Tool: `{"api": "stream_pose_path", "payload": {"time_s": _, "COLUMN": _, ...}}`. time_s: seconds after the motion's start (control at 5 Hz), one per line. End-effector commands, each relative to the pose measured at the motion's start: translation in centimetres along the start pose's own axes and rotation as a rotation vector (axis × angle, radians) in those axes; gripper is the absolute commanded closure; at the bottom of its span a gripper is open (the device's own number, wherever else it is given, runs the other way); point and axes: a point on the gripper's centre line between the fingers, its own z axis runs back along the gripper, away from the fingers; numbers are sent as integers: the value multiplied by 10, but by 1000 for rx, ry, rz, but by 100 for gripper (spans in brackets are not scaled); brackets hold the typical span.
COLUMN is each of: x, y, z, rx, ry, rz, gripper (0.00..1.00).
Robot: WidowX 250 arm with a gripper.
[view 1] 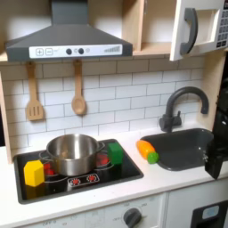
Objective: Close microwave
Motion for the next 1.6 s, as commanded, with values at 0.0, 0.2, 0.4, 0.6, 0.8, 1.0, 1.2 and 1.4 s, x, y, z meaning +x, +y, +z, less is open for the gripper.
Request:
{"api": "stream_pose_path", "payload": {"time_s": 0.0, "x": 0, "y": 0, "z": 0, "rx": 1, "ry": -2, "rz": 0, "gripper": 0}}
{"api": "stream_pose_path", "payload": {"time_s": 0.2, "x": 11, "y": 2, "z": -3, "rx": 25, "ry": -6, "rz": -20, "gripper": 0}}
{"api": "stream_pose_path", "payload": {"time_s": 0.4, "x": 20, "y": 3, "z": -6, "rx": 9, "ry": 1, "rz": -27, "gripper": 0}}
{"api": "stream_pose_path", "payload": {"time_s": 0.6, "x": 26, "y": 5, "z": -5, "rx": 20, "ry": -8, "rz": -50, "gripper": 0}}
{"api": "stream_pose_path", "payload": {"time_s": 0.8, "x": 34, "y": 3, "z": -2, "rx": 27, "ry": -24, "rz": -90, "gripper": 0}}
{"api": "stream_pose_path", "payload": {"time_s": 1.0, "x": 40, "y": -2, "z": 1, "rx": 11, "ry": -38, "rz": -113, "gripper": 0}}
{"api": "stream_pose_path", "payload": {"time_s": 1.2, "x": 46, "y": -8, "z": 3, "rx": 8, "ry": -46, "rz": -131, "gripper": 0}}
{"api": "stream_pose_path", "payload": {"time_s": 1.4, "x": 52, "y": -15, "z": 11, "rx": -7, "ry": -78, "rz": -154, "gripper": 0}}
